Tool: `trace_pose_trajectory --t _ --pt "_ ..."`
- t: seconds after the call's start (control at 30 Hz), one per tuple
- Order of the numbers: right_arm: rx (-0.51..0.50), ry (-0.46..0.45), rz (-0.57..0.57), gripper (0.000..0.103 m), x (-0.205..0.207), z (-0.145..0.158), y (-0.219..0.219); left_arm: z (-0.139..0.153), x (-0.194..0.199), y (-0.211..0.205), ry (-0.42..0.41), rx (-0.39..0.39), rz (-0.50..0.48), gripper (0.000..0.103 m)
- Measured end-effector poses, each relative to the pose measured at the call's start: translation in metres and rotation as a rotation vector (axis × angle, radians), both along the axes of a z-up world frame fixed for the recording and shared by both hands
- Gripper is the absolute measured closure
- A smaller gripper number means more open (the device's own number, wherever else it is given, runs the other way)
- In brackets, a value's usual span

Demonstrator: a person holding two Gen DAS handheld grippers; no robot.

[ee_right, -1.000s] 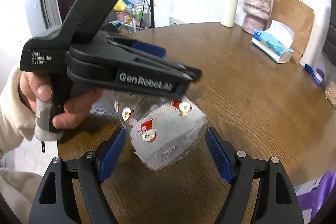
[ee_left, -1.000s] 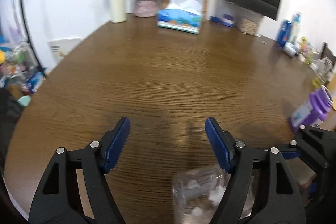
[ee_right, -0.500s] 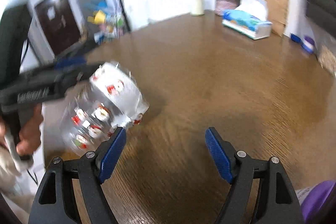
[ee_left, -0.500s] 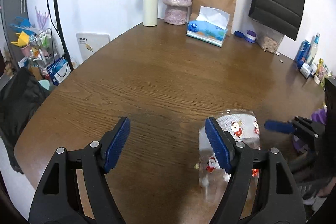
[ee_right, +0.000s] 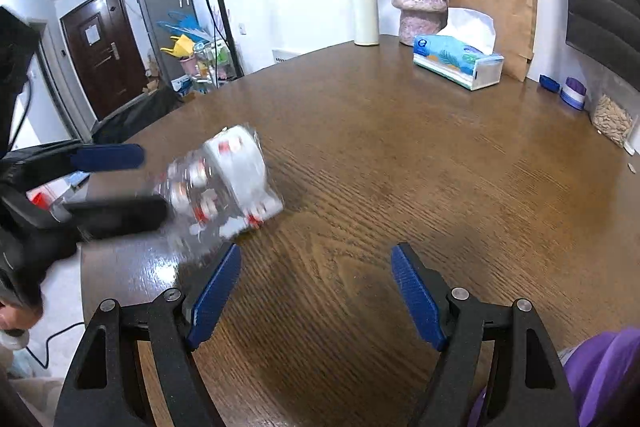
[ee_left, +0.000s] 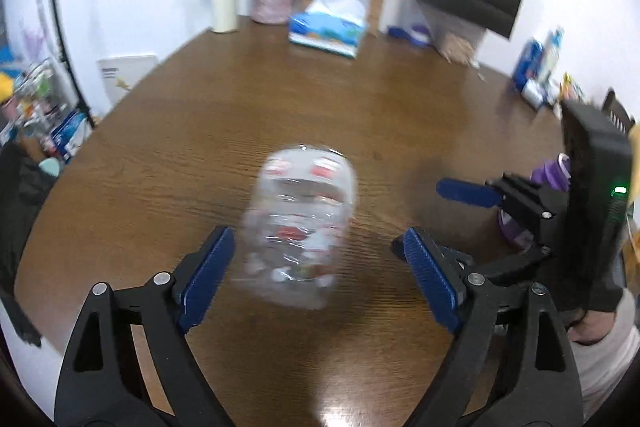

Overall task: Flip cup upright
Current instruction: 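Rotate the held cup with the left gripper until its open rim faces up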

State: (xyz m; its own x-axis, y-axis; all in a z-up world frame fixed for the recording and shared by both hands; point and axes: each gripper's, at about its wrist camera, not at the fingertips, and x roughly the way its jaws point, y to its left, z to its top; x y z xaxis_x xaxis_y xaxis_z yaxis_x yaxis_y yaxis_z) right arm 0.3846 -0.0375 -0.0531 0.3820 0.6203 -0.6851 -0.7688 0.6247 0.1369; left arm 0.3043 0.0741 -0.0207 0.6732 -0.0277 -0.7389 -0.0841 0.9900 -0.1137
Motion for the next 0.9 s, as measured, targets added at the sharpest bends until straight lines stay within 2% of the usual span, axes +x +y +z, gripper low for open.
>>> trace_pose_trajectory --t 0.07,0.13,0.17,0.2,0.23,0.33,0.4,0.47,0.57,0.67,0.73,0.9 --pt "-0.006 -0.026 0.005 0.021 -0.006 0.003 0.0 -0.01 0.014 0.001 0.043 0.009 -0.024 0.019" --pt "-0.046 -0.065 -0.005 0.021 -0.01 0.004 -0.001 -0.022 0.03 0.008 0.12 -0.028 -0.067 0.023" --pt "-0.044 -0.073 -0.002 0.021 -0.012 0.005 -0.003 -0.026 0.035 0.01 0.148 -0.032 -0.074 0.026" --pt "-0.039 -0.072 0.003 0.021 -0.013 0.006 -0.005 -0.031 0.041 0.012 0.182 -0.015 -0.069 0.035" --pt "-0.035 -0.065 0.002 0.021 -0.014 0.007 -0.006 -0.035 0.047 0.012 0.204 0.004 -0.072 0.038" --pt "-0.026 -0.079 0.014 0.021 -0.019 0.012 -0.007 -0.033 0.051 0.013 0.172 -0.022 -0.094 0.04" --pt "-0.035 -0.1 0.008 0.021 -0.02 0.015 -0.008 -0.025 0.045 0.015 0.114 -0.021 -0.074 0.04" --pt "-0.006 -0.103 -0.011 0.021 -0.018 0.022 -0.014 -0.011 0.034 0.016 0.021 0.008 -0.061 0.04" --pt "0.109 -0.097 0.012 0.021 -0.02 0.044 -0.03 0.004 0.019 0.017 -0.096 0.053 -0.036 0.04" --pt "0.277 -0.043 0.044 0.02 -0.018 0.071 -0.044 0.019 0.009 0.016 -0.215 -0.02 -0.055 0.04" --pt "0.378 0.009 0.085 0.02 -0.012 0.087 -0.046 0.032 -0.002 0.008 -0.3 -0.061 -0.102 0.04" --pt "0.535 0.133 0.17 0.02 0.005 0.115 -0.038 0.066 -0.027 -0.013 -0.468 -0.123 -0.282 0.039"
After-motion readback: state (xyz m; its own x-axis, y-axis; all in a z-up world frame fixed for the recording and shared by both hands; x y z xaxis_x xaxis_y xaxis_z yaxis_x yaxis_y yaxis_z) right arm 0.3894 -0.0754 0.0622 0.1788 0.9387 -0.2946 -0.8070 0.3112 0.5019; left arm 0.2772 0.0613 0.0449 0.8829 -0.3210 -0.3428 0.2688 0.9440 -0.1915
